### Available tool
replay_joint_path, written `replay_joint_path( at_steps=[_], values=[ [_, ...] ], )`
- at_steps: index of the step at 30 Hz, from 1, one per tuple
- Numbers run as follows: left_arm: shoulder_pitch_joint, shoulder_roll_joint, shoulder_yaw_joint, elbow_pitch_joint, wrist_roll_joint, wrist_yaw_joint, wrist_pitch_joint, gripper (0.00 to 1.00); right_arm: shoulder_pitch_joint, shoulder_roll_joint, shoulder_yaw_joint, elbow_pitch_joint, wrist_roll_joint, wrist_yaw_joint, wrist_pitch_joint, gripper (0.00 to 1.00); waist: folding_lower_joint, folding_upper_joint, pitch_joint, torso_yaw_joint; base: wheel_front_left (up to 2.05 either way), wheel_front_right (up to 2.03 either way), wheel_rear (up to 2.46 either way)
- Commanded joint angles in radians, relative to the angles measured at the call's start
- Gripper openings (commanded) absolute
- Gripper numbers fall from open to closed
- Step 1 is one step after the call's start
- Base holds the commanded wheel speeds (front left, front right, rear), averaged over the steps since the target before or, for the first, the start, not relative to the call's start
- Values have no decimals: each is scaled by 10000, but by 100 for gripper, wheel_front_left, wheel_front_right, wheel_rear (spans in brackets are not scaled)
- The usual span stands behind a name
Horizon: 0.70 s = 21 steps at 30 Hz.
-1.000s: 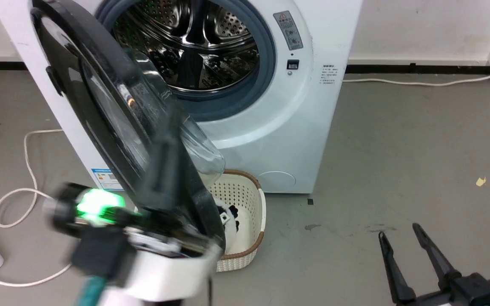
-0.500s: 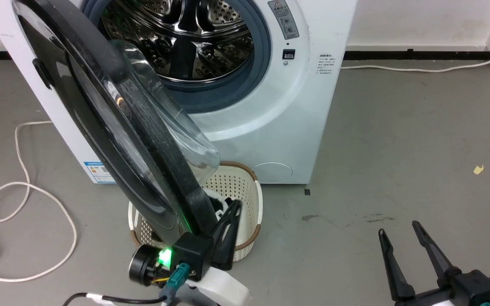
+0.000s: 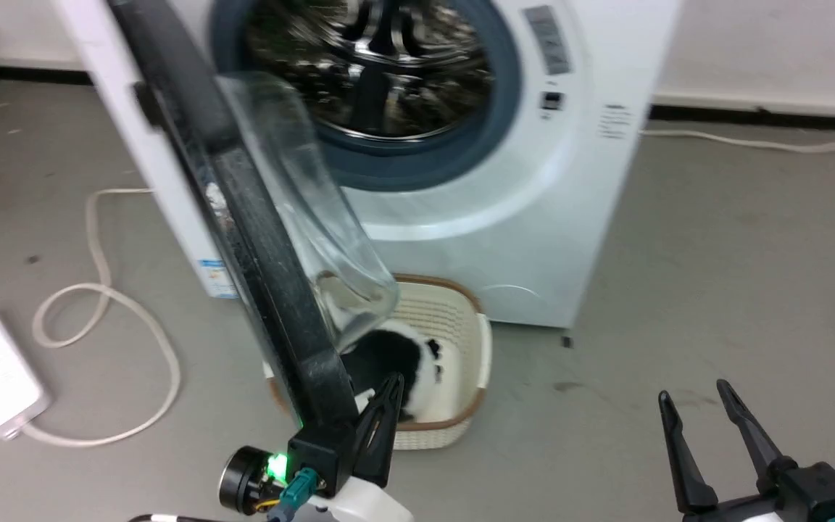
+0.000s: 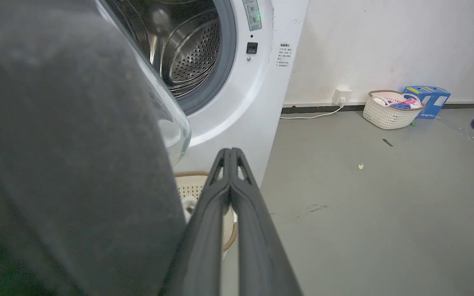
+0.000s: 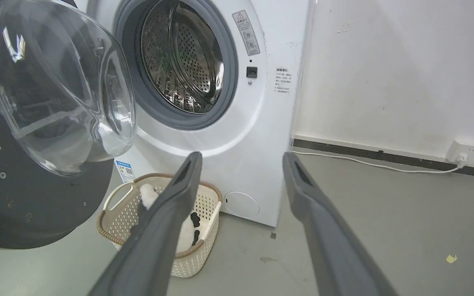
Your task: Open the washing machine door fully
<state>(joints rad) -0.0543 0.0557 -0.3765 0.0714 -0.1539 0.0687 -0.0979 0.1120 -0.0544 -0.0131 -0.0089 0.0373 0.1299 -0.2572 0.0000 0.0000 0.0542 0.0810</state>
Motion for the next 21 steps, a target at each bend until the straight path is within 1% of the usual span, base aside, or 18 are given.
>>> replay_joint_path(
  at_steps=[1, 7, 12, 17, 21],
  values=[
    [121, 186, 155, 57, -54, 101, -23, 0, 10, 41, 1, 26, 91, 8, -45, 100, 0, 0, -152, 533, 0, 0, 0],
    [349, 315, 281, -15, -144, 258, 38, 0, 30, 41, 91, 56, 195, 8, -45, 100, 0, 0, -269, 1803, 0, 0, 0],
    [409, 453, 572, -127, -272, 446, 20, 0, -1, 41, 131, 102, 182, 8, -45, 100, 0, 0, -190, 2722, 0, 0, 0],
    [262, 703, 1218, -285, -509, 729, -21, 0, -88, 41, 169, 145, 77, 8, -45, 100, 0, 0, 60, 3326, 0, 0, 0],
    [-33, 1041, 1881, -266, -847, 802, 2, 0, -292, 41, 249, 135, -97, 8, -45, 100, 0, 0, 441, 3477, 0, 0, 0]
  ],
)
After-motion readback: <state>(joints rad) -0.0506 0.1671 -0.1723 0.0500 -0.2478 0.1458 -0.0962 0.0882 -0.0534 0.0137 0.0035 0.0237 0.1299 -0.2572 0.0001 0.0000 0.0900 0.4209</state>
